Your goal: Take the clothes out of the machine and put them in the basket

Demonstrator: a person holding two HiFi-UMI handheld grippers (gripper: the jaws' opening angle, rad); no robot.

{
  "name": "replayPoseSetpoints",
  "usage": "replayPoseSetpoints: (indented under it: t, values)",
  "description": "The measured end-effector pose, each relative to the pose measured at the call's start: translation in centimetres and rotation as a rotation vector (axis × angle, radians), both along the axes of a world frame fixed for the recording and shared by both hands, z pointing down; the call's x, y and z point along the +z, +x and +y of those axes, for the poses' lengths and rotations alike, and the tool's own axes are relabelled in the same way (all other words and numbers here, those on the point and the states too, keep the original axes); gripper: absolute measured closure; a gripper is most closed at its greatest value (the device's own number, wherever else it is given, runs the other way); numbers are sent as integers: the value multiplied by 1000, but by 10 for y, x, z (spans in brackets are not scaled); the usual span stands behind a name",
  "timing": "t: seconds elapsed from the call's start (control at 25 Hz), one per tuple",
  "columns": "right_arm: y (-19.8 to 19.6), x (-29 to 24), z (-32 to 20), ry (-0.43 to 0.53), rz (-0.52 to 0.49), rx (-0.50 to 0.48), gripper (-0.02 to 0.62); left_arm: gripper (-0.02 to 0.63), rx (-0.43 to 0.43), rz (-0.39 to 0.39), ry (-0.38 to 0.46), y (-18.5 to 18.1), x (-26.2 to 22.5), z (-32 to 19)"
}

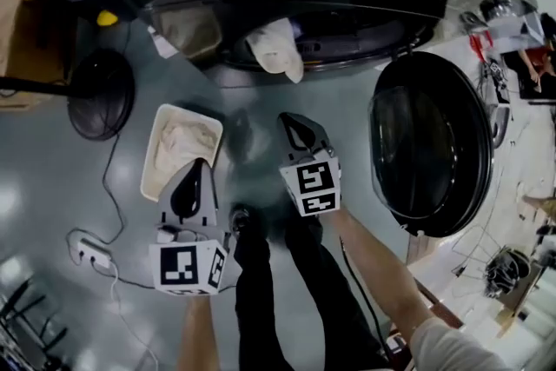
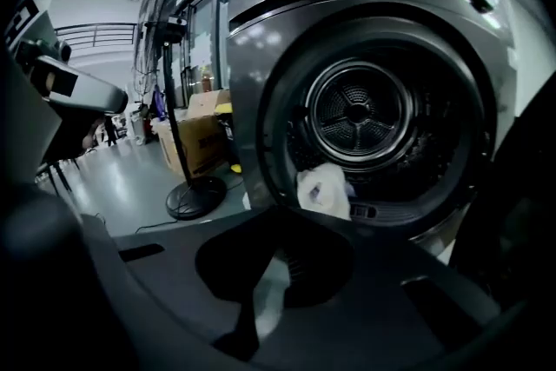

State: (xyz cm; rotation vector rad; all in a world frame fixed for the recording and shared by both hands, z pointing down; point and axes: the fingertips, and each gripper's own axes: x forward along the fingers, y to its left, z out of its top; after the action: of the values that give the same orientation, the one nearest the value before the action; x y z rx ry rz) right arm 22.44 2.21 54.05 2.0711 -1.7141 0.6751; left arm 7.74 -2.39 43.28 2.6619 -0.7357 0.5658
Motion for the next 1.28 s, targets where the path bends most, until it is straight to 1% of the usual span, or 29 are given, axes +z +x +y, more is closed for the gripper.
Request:
replayPoseSetpoints:
  t: [0.12, 0.28, 0.4, 0.48, 0.52, 0.56, 0.6, 0.68, 0.8, 0.88, 0.96, 1.12, 1.28]
  values:
    - [30, -3, 28, -4, 11, 76, 571, 586, 52, 1, -1, 24, 2, 14]
    - [53, -5, 60, -12, 20, 145, 571, 587, 108, 7, -2, 51, 2, 29]
    - [62, -4, 70, -17, 29, 171, 569, 586, 134, 11, 0, 64, 2, 34]
    - [63, -1, 69, -14, 20, 161, 568, 586, 141, 11, 1, 67, 3, 36]
    - [62, 2, 65, -6, 4, 150, 529, 588, 143, 9, 0, 68, 4, 37]
    - [62, 5, 61, 6, -15, 139, 361, 587, 144, 5, -2, 67, 6, 37]
    - [63, 8, 55, 19, -27, 133, 250, 586, 145, 1, -3, 66, 8, 37]
    - [68, 13, 43, 35, -31, 131, 208, 587, 149, -8, -1, 64, 13, 38]
    - [79, 24, 18, 35, -18, 114, 178, 588, 151, -7, 9, 65, 18, 34]
    - [85, 35, -3, 22, -8, 92, 169, 586, 136, -6, 8, 63, 22, 28]
    - [93, 47, -23, 11, -13, 85, 166, 587, 126, -6, 19, 59, 27, 21]
    - [111, 69, -58, 2, -31, 100, 166, 588, 99, -6, 28, 48, 38, 6]
    - [117, 86, -89, -15, 3, 60, 166, 588, 70, 7, 44, 38, 52, -8]
